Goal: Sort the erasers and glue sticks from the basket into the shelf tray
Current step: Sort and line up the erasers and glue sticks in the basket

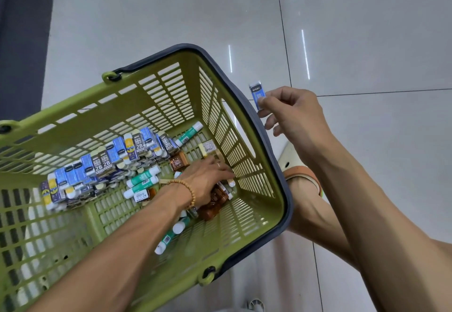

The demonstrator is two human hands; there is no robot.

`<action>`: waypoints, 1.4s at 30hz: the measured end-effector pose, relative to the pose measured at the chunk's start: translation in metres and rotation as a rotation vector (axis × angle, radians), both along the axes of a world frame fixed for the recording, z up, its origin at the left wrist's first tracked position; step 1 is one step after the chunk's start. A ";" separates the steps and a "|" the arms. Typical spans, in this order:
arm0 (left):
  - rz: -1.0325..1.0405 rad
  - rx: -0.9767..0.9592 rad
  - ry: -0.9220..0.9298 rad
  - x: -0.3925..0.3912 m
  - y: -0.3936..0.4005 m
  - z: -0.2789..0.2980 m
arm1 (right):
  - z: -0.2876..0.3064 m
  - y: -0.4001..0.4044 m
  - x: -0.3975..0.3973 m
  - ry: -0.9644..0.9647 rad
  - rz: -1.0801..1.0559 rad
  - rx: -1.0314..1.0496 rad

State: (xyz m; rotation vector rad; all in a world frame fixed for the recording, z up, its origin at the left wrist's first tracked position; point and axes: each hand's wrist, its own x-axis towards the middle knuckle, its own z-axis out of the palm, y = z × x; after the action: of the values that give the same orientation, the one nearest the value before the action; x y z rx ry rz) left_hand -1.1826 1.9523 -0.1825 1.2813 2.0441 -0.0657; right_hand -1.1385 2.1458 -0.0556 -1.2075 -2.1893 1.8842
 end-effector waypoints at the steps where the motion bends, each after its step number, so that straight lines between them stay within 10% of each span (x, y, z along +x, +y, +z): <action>1: -0.055 -0.013 0.047 -0.001 -0.001 -0.001 | 0.002 0.000 0.001 -0.003 -0.001 0.001; 12: 0.020 0.142 0.106 -0.003 -0.012 -0.014 | 0.019 0.002 0.007 0.012 -0.032 0.022; 18: 0.431 0.179 -0.169 0.000 -0.029 0.001 | 0.032 -0.001 0.001 0.053 -0.054 0.048; 27: 1.640 0.636 -0.842 0.004 -0.088 0.062 | 0.067 -0.041 -0.031 0.178 0.064 0.093; 42: 1.982 1.062 -1.007 -0.019 -0.169 0.084 | -0.009 -0.138 -0.078 -0.043 0.319 -0.060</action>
State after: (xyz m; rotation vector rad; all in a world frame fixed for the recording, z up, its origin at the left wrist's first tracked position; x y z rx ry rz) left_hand -1.2020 1.7833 -0.0985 -0.7686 1.4023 2.1187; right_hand -1.2162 2.0080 -0.0650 -0.9603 -2.4924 2.0644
